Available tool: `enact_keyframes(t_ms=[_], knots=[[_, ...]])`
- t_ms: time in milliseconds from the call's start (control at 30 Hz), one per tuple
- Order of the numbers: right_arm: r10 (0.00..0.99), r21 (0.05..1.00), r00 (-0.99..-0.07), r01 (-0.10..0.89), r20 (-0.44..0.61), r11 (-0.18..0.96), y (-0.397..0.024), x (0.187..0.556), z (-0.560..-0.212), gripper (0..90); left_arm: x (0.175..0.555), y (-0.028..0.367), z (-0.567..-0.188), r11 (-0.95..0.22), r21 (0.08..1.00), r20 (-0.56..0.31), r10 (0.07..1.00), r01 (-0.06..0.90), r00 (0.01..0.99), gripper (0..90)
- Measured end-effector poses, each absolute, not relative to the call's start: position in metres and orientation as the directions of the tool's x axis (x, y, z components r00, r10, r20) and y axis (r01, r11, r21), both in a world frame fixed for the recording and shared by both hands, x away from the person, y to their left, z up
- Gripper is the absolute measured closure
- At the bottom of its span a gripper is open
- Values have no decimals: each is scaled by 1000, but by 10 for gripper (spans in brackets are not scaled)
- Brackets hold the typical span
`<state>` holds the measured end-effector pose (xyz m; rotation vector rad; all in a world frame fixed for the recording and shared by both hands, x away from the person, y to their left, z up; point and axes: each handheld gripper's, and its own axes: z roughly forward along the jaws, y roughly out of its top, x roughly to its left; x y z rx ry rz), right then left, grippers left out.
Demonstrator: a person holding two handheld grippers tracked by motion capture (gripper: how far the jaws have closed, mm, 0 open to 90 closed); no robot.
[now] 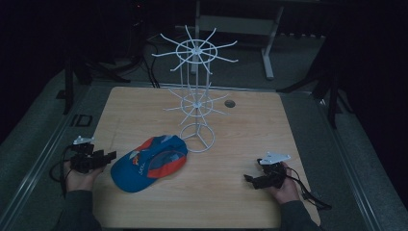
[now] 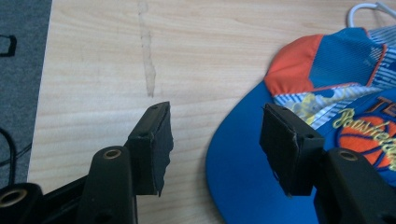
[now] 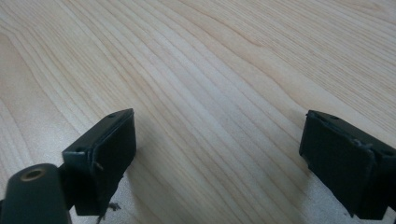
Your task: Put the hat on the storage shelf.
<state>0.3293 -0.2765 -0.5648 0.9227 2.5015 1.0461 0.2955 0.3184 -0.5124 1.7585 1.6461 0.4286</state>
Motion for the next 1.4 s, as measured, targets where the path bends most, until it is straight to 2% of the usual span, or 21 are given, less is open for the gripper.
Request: enact_keyframes(t_ms=[333,733,1400], knots=[[686,714,-728,477,-6,512,-275,325,-565,107,301,311,-495,7,671,-202,964,741,174,442],[686,714,-728,477,-6,513,-275,325,-565,107,306,310,-475,-14,689,-200,957,725,209,461],[688,714,-725,479,-5,510,-275,325,-565,107,311,306,-454,-57,687,-186,950,724,252,442]])
